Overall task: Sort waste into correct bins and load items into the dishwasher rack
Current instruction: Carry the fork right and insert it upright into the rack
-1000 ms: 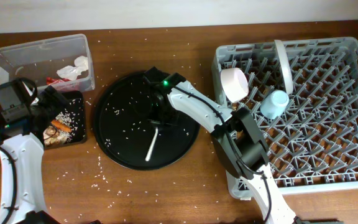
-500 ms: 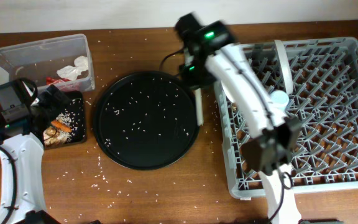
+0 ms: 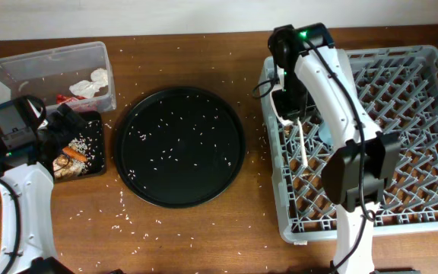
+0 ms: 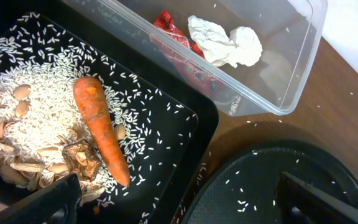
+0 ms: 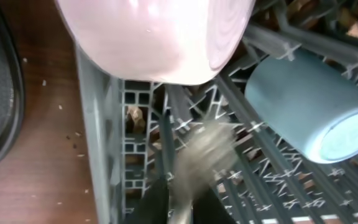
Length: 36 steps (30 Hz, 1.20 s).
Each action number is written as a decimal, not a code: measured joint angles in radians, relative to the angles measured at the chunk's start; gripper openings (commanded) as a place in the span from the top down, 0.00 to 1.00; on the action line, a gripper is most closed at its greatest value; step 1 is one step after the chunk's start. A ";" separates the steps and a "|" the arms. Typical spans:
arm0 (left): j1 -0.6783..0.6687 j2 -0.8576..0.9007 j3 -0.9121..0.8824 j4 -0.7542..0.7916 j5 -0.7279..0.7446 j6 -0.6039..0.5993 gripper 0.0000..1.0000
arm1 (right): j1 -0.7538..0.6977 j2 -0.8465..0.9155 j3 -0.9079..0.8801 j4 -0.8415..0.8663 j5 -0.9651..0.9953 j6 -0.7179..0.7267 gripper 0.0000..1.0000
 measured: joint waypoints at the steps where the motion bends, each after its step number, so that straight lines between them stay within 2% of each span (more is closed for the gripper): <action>1: 0.000 0.000 0.000 0.000 0.000 0.000 0.01 | 0.007 0.000 0.000 0.000 0.001 -0.006 0.63; 5: 0.000 0.000 0.000 0.000 0.000 0.000 0.01 | 0.011 0.000 0.000 0.000 0.000 -0.006 0.61; 6: 0.000 0.000 0.000 0.000 0.000 0.000 0.01 | 0.011 0.000 0.000 0.000 0.000 -0.006 0.56; 8: 0.000 0.000 0.000 0.000 0.000 0.000 0.01 | 0.011 -0.023 0.000 0.000 0.000 -0.006 0.01; 12: 0.000 0.000 0.000 0.000 0.000 0.000 0.01 | 0.011 -0.222 0.104 0.002 -0.007 0.014 0.02; 15: 0.000 0.000 0.000 0.000 0.000 0.000 0.01 | 0.011 -0.475 0.161 0.002 -0.111 0.019 0.01; 17: 0.000 0.001 0.000 0.000 0.000 0.000 0.01 | 0.011 -0.542 0.163 0.002 -0.114 0.013 0.01; 22: 0.000 0.001 0.000 0.000 0.000 0.000 0.01 | 0.011 -0.707 0.161 0.007 0.067 0.054 0.01; 24: 0.000 0.001 0.000 0.000 0.000 0.000 0.01 | 0.011 -0.787 0.106 0.129 0.123 0.014 0.01; 25: 0.000 0.001 0.000 0.000 0.000 0.000 0.01 | 0.011 -0.826 0.059 0.189 0.140 -0.018 0.01; 27: 0.000 0.001 0.000 0.002 -0.001 0.000 0.01 | -0.049 -0.970 -0.194 0.467 0.138 -0.058 0.01; 29: 0.000 0.003 0.000 -0.001 0.000 0.000 0.01 | -0.169 -1.127 -0.563 0.808 0.050 -0.119 0.01; 30: 0.000 0.003 0.000 0.000 0.000 0.000 0.01 | -0.193 -1.174 -0.678 0.843 0.018 -0.137 0.01; 31: 0.000 0.003 0.000 -0.003 0.003 0.000 0.01 | -0.220 -1.245 -0.841 1.002 -0.023 -0.148 0.01; 35: 0.000 0.005 0.001 0.001 0.003 0.000 0.01 | -0.306 -1.663 -1.546 1.431 -0.175 -0.175 0.01; 36: 0.000 0.004 0.001 -0.003 0.003 0.000 0.01 | -0.309 -1.725 -1.632 1.486 -0.187 -0.175 0.01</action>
